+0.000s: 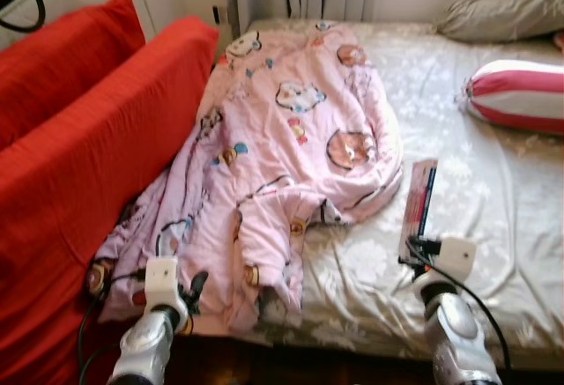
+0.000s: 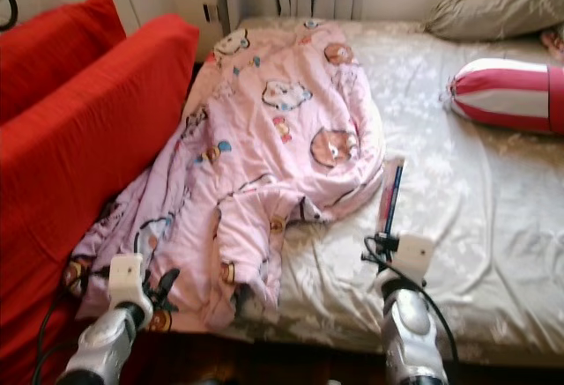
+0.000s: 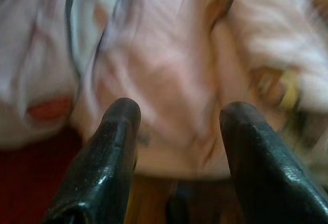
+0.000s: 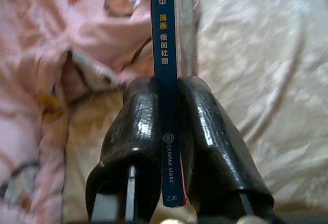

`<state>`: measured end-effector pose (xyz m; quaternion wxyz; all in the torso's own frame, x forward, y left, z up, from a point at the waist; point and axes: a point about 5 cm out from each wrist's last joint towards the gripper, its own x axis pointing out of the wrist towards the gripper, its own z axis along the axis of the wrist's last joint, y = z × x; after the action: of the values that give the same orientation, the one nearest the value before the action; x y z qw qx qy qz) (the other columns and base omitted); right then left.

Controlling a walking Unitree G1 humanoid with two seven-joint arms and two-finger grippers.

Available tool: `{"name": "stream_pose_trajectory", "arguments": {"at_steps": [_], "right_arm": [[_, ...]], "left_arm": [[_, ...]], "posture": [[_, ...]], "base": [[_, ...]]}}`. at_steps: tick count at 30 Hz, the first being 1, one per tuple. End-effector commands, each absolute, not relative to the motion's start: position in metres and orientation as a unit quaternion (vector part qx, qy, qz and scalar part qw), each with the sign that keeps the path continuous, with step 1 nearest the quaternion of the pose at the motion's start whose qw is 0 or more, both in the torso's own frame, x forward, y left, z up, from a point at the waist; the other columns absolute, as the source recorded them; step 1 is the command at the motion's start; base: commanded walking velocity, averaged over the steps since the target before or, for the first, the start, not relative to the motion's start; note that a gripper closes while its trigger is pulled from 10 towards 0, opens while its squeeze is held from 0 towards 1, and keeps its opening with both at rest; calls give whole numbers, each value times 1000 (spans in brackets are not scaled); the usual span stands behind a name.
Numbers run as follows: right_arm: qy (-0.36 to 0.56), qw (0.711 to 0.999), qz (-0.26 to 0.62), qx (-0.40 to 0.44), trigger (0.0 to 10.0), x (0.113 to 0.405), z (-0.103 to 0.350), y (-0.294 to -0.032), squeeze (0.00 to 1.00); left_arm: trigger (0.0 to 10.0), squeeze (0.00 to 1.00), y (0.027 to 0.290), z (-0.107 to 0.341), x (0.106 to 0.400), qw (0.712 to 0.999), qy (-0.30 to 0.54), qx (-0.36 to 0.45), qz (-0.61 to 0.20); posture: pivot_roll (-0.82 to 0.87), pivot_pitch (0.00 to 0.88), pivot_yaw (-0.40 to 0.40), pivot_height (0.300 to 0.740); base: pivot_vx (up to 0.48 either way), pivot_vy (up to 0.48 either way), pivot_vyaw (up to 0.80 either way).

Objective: Clean up the room

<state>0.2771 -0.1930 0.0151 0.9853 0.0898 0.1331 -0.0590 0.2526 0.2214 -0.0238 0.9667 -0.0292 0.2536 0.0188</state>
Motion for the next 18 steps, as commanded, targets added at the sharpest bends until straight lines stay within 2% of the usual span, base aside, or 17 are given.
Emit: {"name": "stream_pose_trajectory", "arguments": {"at_steps": [1,6,11,14,18], "right_arm": [[123,988,-46,85,10000,278,16,-188,0],[123,986,-51,103,10000,279,15,-186,0],[109,986,-64,110,10000,285,18,-185,0],[107,986,-66,113,10000,286,19,-185,0],[108,986,-62,114,10000,287,19,-183,0]], "left_arm": [[10000,0,231,-33,240,957,289,-19,33],[10000,0,235,-42,229,947,316,-20,48],[10000,0,226,-48,224,944,328,-15,33],[10000,0,224,-50,222,942,335,-10,29],[10000,0,221,-53,219,940,341,-8,26]], "posture": [[42,130,33,740],[35,148,38,740],[21,152,43,740],[21,142,44,740],[24,145,39,740]], "base": [[0,0,0],[0,0,0],[0,0,0],[0,-274,0],[0,-343,-678]]}}
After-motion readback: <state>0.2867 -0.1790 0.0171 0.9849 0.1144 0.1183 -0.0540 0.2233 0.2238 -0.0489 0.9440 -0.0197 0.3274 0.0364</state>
